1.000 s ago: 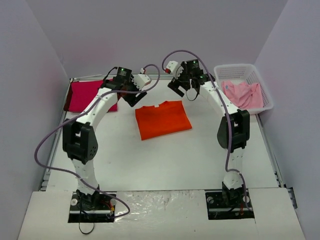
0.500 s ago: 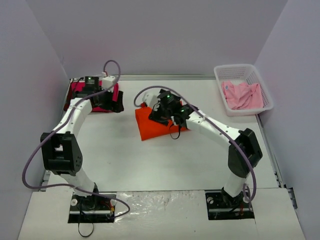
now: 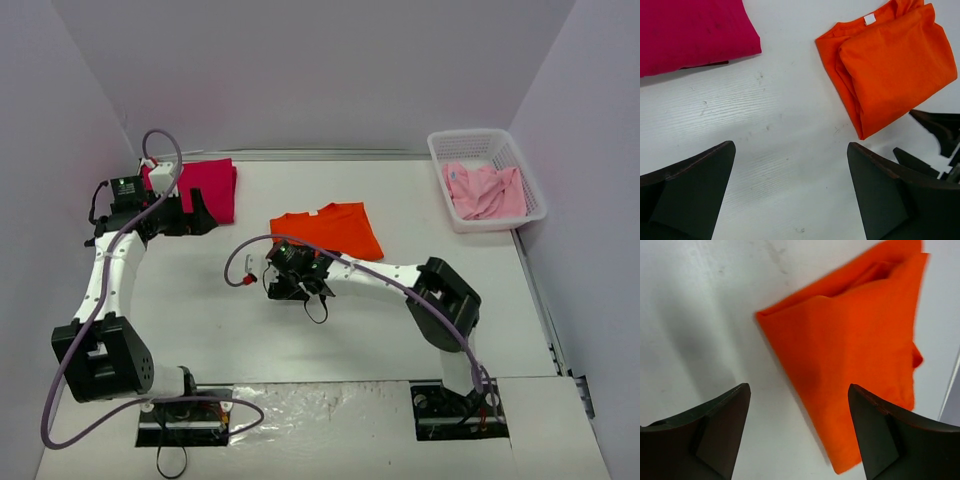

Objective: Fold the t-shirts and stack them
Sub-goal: Fold the long partially folded tshirt into a neat square

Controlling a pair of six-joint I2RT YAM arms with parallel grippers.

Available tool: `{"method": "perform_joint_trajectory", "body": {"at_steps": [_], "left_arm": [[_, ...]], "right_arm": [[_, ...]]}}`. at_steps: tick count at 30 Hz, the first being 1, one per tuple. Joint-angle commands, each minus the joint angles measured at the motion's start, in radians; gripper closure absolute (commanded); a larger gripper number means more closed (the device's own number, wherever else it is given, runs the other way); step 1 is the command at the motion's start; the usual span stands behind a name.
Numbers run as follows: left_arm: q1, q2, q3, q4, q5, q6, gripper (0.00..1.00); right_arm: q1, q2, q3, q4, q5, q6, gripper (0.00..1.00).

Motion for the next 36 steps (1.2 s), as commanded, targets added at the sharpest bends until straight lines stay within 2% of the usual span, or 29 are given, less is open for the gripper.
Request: {"method": "perform_joint_trajectory", "body": {"at_steps": [1,15,17,18,19,21,22,24,25,26,27,36], "left_arm": [[0.017,-0.063,0.002,0.031,-0.006,-0.001,0.06],[0.032,-0.163,-0.08,0.066,-0.058,0.027,0.06],[0.032,-0.163,-0.089,0.068,-0.051,0.028,0.06],[0.032,-0.162,-0.09,0.071,-0.049,0.027,0.06],[0.032,-0.155,-0.094,0.071,-0.045,0.024,0.06],[0.032,-0.148,-0.095,0.071,-0.025,0.024,0.06],[0.032,-0.14,-0.098,0.069,-0.016,0.024,0.06],[0.032,-0.126,-0.097,0.059,0.014,0.025,0.06],[0.032,-0.111,-0.095,0.046,0.026,0.025,0.06],[0.031,-0.097,-0.094,0.042,0.046,0.025,0.06],[0.031,-0.09,-0.092,0.037,0.058,0.024,0.06],[-0.005,-0.037,-0.13,0.066,0.179,-0.057,0.06]], "right_arm": [[0.021,0.057,0.031,-0.015,0.028,0.021,0.26],[0.029,0.214,0.111,0.026,0.043,0.03,0.25],[0.029,0.231,0.125,0.026,0.046,0.029,0.28],[0.029,0.238,0.128,0.026,0.046,0.03,0.3],[0.029,0.241,0.131,0.023,0.044,0.033,0.38],[0.029,0.249,0.137,0.011,0.038,0.036,0.46],[0.029,0.251,0.138,0.005,0.032,0.038,0.57],[0.029,0.254,0.141,-0.012,0.031,0.038,0.69],[0.029,0.251,0.141,-0.017,0.031,0.039,0.84],[0.029,0.249,0.141,-0.026,0.029,0.042,0.95],[0.029,0.246,0.141,-0.031,0.028,0.042,0.99],[0.026,0.211,0.177,-0.078,0.035,0.036,1.0]]}}
